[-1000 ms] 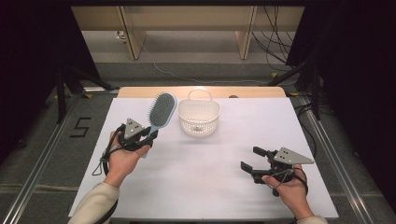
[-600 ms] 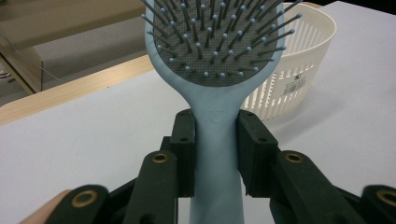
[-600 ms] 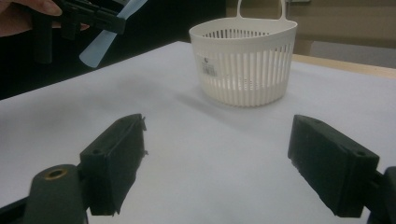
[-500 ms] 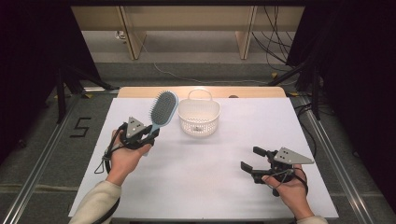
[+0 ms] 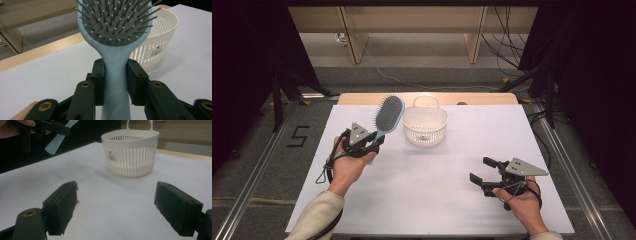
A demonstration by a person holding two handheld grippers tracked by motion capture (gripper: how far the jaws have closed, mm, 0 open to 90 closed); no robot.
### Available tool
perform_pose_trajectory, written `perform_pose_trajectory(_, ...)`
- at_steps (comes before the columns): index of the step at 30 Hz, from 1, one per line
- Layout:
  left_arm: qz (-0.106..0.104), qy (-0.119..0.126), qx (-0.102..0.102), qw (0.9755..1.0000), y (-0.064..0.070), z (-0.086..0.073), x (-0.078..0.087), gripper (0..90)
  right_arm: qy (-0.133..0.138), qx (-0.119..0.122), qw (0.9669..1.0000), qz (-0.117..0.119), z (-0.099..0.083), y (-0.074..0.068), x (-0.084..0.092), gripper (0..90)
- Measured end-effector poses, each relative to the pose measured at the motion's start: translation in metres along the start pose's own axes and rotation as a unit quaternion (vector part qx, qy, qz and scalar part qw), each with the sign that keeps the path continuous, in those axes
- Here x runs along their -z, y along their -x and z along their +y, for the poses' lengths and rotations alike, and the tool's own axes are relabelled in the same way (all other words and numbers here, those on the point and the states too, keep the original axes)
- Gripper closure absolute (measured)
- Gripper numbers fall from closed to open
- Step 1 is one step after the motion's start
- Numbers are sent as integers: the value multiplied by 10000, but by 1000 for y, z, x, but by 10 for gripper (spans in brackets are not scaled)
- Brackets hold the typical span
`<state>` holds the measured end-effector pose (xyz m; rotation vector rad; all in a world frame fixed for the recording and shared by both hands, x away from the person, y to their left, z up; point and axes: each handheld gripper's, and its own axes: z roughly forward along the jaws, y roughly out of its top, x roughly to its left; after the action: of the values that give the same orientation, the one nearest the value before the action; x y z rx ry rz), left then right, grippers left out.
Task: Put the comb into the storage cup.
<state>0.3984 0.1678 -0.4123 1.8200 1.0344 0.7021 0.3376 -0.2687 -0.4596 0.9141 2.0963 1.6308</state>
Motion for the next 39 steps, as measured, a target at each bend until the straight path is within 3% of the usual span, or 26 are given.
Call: perform_pose_trajectory(39, -35, 103, 17, 9999, 4, 20, -13, 697, 1, -6, 10000, 5, 0, 0, 0, 194)
